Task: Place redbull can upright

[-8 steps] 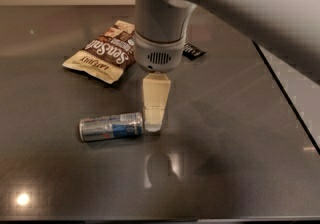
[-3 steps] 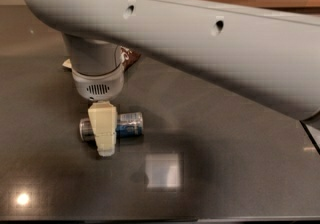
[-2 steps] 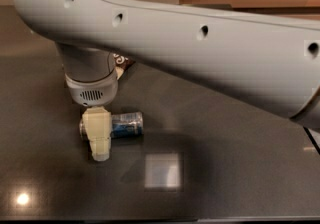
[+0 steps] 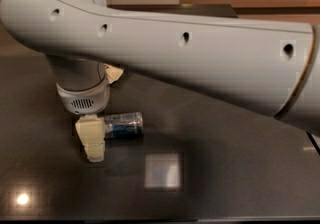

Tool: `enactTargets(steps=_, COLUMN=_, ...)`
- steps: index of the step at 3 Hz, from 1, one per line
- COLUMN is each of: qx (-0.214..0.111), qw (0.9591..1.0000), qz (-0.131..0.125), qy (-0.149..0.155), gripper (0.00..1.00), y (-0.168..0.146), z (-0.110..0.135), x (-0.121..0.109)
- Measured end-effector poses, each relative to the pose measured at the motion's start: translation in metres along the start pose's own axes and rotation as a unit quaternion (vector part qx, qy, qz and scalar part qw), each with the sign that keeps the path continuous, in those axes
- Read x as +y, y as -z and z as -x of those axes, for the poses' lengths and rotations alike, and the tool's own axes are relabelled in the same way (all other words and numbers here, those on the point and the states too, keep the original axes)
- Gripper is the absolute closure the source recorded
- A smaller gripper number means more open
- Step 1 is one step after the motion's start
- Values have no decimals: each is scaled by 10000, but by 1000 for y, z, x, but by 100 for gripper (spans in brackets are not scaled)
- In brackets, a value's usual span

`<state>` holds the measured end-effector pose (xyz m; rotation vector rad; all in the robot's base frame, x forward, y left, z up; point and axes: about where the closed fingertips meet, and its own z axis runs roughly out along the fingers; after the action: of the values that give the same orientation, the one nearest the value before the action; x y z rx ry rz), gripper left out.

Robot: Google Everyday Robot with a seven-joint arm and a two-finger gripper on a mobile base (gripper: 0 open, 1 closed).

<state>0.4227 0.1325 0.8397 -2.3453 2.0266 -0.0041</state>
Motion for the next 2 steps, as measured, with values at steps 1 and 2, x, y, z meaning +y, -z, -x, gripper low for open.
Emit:
enactTargets(steps=1, qx=17, qw=10000, qz=33, qy=25, gripper=41, y=-3, z=3, x=-1)
enactTargets(steps=2, qx=-17, qw=10000, qz=70, qy=16, gripper=65, y=-1, z=1, x=-3)
